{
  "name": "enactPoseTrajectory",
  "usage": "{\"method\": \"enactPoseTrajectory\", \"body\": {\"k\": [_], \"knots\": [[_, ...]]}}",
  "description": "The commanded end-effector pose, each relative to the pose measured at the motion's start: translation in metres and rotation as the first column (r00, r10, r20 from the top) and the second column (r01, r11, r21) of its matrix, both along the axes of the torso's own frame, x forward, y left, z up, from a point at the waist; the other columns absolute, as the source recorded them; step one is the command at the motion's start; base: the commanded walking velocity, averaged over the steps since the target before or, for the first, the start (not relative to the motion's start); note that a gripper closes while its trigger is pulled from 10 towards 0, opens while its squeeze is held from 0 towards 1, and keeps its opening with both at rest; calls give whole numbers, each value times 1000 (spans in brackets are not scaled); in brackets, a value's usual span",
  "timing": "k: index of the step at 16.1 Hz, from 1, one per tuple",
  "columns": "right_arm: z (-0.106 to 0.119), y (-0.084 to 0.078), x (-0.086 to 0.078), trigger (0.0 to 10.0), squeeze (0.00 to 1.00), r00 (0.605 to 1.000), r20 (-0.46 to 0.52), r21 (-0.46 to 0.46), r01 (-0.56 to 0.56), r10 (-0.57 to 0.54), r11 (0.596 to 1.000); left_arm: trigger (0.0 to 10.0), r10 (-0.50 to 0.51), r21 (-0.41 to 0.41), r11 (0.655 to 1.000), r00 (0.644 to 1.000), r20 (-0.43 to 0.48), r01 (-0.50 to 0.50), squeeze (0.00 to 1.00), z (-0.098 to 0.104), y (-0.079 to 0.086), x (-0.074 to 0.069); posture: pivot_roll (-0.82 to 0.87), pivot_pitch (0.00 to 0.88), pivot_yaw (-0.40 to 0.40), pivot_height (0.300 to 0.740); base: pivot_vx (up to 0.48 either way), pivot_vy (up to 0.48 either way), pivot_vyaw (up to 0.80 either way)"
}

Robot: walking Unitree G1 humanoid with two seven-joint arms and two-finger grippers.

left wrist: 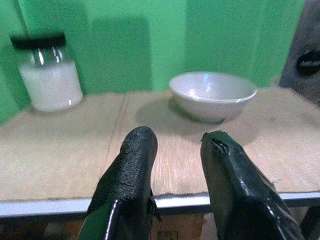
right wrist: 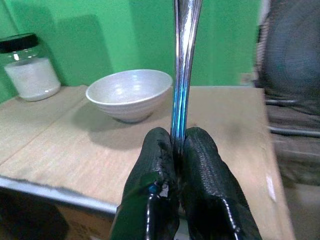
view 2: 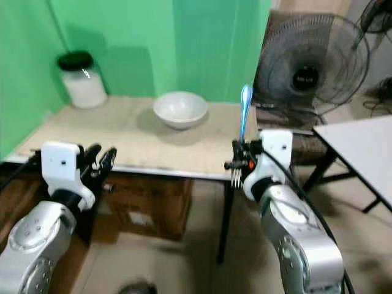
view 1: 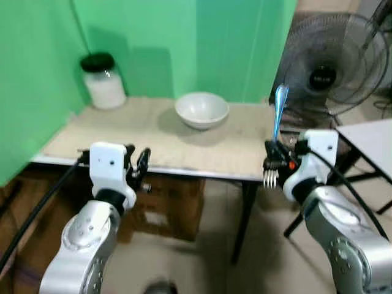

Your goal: Setting the table

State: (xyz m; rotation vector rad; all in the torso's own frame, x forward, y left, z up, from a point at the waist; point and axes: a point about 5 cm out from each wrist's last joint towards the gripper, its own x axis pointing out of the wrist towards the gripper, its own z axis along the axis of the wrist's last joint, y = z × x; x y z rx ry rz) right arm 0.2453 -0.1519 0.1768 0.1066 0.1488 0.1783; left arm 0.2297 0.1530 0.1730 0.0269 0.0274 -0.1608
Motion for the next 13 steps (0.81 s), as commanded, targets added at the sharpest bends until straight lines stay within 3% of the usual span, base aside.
{"method": "enactPoseTrajectory", "body": {"k": [1, 13], "knots": [[2, 0, 0, 10000, 0, 1000, 5, 2, 5, -5, 1000, 10000, -6, 7, 1000, 1000, 6, 6, 0, 3, 0, 1, -77, 0, 8, 740, -266, 0, 0], [1, -2, 2, 10000, 0, 1000, -1, -6, 15, -15, 1000, 10000, -11, 7, 1000, 1000, 3, 11, 0, 2, 0, 2, -79, 0, 11, 740, -237, 0, 0]]}}
